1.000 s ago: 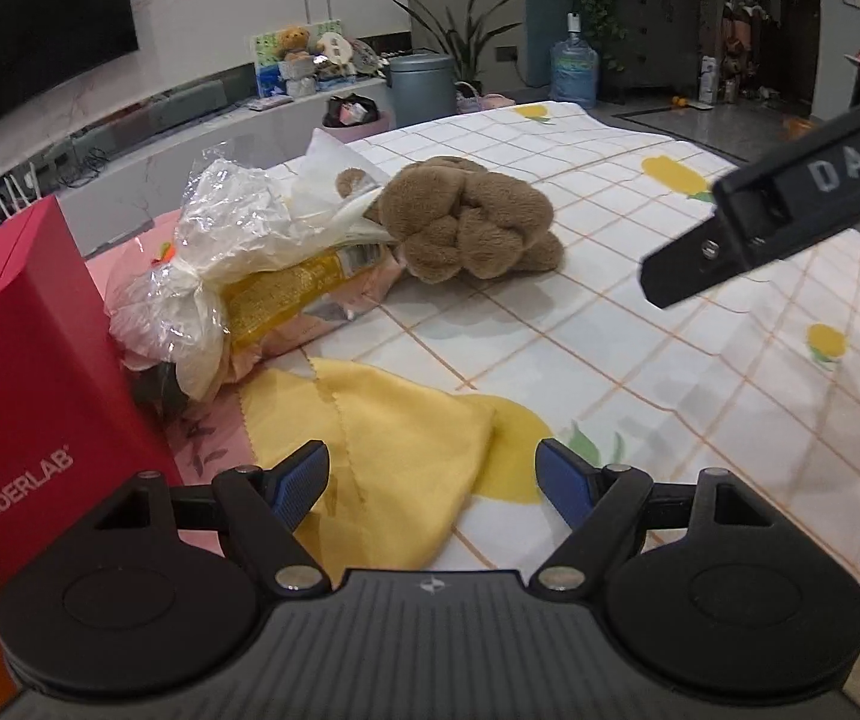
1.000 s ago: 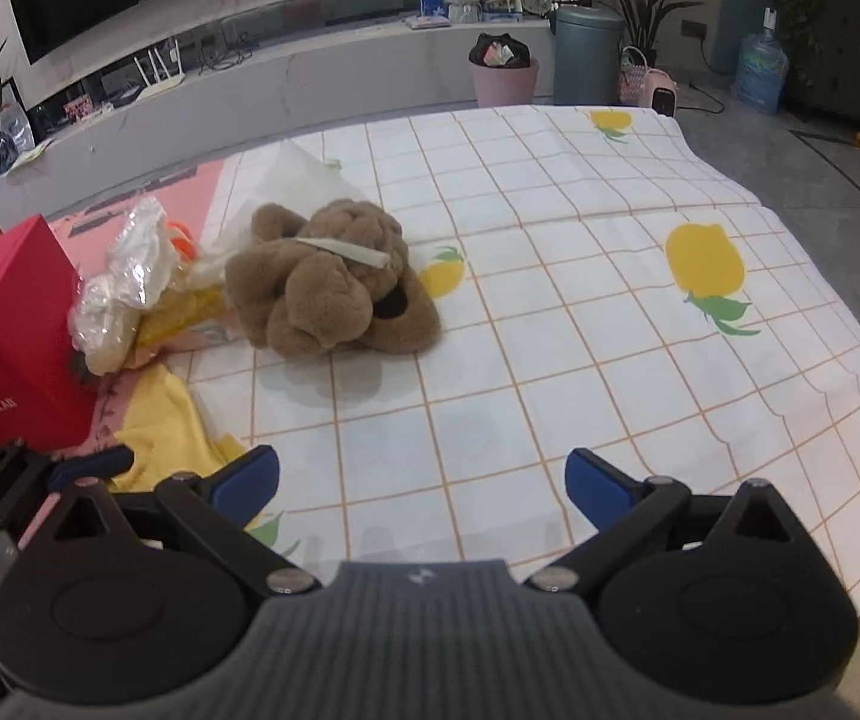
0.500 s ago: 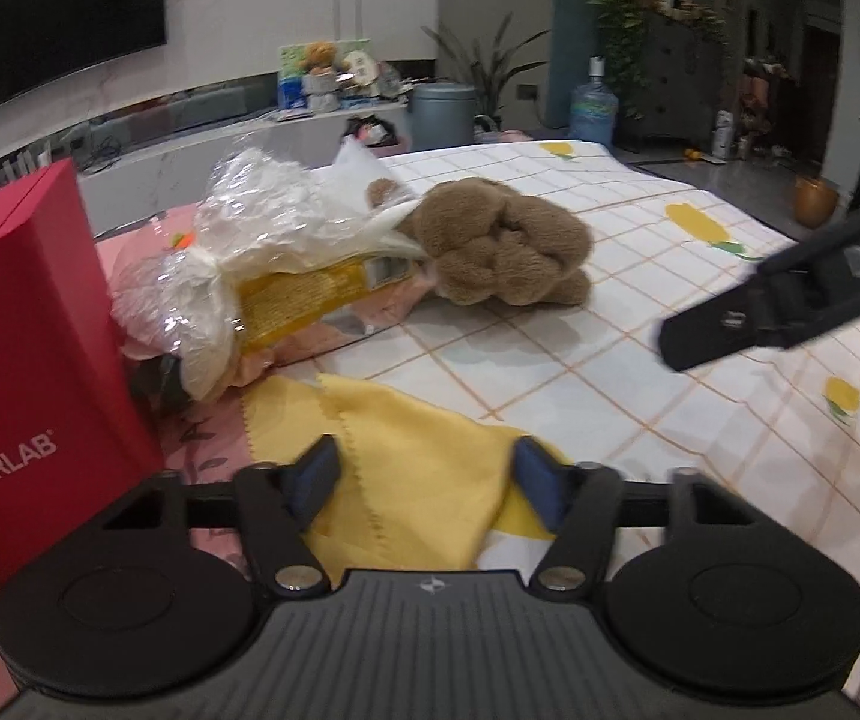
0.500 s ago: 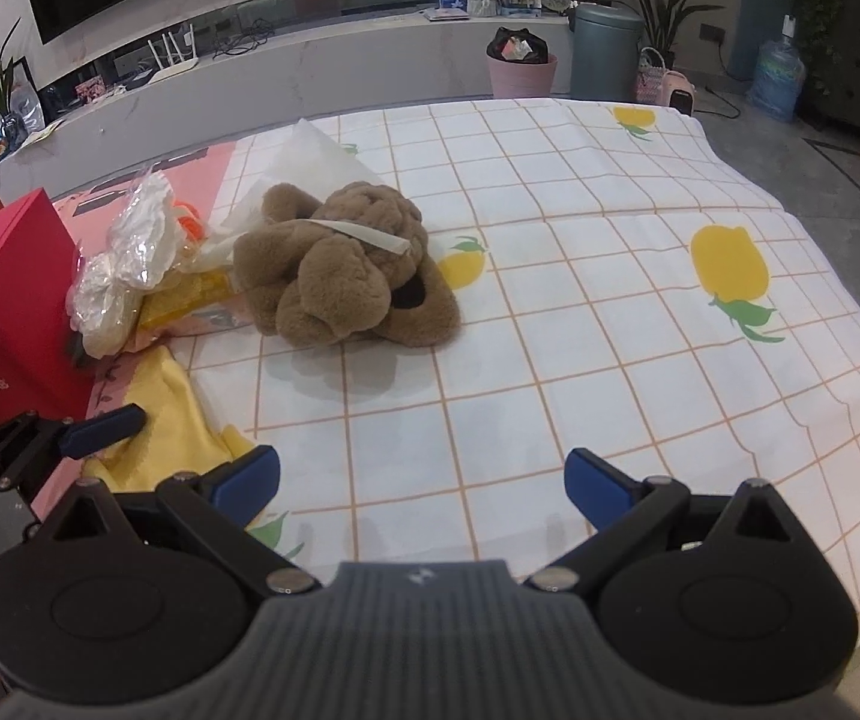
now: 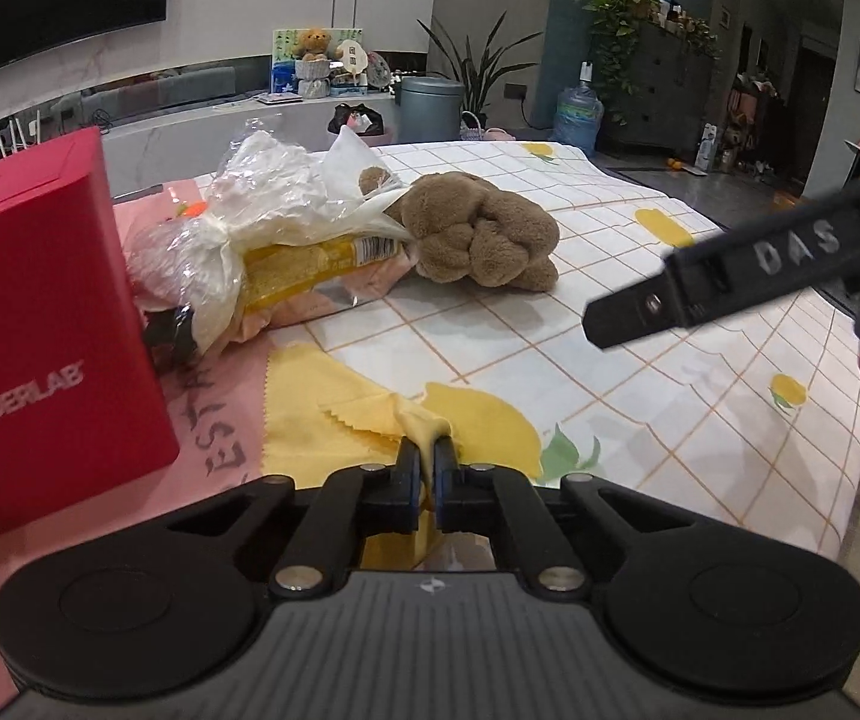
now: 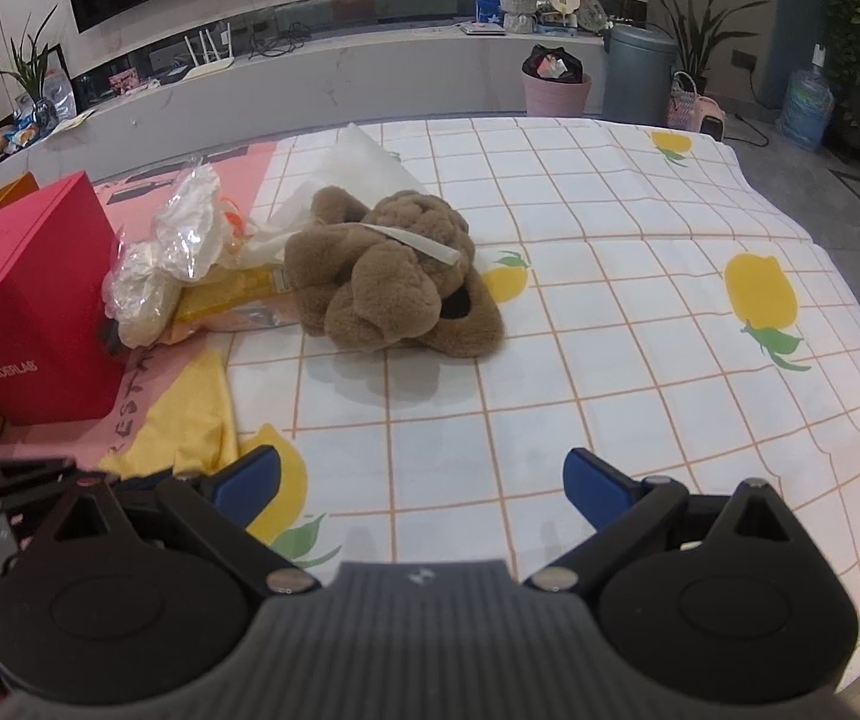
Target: Organize soft objects
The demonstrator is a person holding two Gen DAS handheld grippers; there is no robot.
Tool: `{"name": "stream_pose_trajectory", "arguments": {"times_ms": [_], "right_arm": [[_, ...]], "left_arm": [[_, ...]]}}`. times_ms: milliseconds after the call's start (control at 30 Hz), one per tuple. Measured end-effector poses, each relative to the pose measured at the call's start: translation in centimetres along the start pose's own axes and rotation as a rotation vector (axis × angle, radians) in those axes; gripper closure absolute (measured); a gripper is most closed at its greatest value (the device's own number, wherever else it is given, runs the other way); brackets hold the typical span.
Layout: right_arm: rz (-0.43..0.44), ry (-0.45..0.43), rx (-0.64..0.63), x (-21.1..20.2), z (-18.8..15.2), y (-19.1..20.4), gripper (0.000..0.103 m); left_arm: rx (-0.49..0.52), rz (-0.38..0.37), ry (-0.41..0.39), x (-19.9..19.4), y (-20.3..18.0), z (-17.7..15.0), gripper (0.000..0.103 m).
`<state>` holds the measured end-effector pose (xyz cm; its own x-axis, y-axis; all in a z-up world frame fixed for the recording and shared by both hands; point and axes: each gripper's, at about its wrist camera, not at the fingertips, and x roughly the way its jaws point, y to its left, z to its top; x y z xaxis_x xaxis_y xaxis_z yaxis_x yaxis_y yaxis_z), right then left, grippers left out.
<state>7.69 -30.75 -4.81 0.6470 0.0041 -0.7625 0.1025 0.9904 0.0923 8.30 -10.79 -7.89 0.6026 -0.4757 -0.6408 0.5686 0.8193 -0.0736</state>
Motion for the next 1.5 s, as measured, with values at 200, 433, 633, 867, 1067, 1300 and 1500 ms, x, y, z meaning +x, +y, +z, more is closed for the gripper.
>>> {"name": "stream_pose_trajectory", "arguments": {"times_ms": [200,433,633,867,1067,1300,1500], "right_arm": [[0.051,-0.034,0.032,0.5,0.1,-0.1,0.011],[0.007,-0.124,0.087,2.4,0.6,0.8,0.006],[-0.046,-0.157,0.069,4.9,2.5,1.9,0.006],[-0.057,-0.171,0.005,7.5,3.4,4.2,0.022],[-0.071,-0.164,-0.054,7.1,3.0,4.4,0.057],[-0.047,-0.143,-0.154,2.7,3.2,4.3,0.062],[0.03,-0.024,-0.215,-3.6,3.0,4.8,0.062]], "left_arm": [[-0.041,0.024,-0.005,-1.6,0.0,-0.2,0.099],[-0.105,0.059,-0.015,-2.1,1.0,0.2,0.098],[-0.139,0.069,-0.035,-2.9,2.3,0.3,0.098],[-0.146,0.07,-0.044,-3.5,3.2,0.2,0.098],[-0.147,0.083,-0.042,-3.7,3.7,-0.3,0.098],[-0.155,0.084,-0.023,-4.7,3.8,-0.8,0.098],[-0.15,0.072,-0.047,-6.6,3.0,-1.1,0.098]]}}
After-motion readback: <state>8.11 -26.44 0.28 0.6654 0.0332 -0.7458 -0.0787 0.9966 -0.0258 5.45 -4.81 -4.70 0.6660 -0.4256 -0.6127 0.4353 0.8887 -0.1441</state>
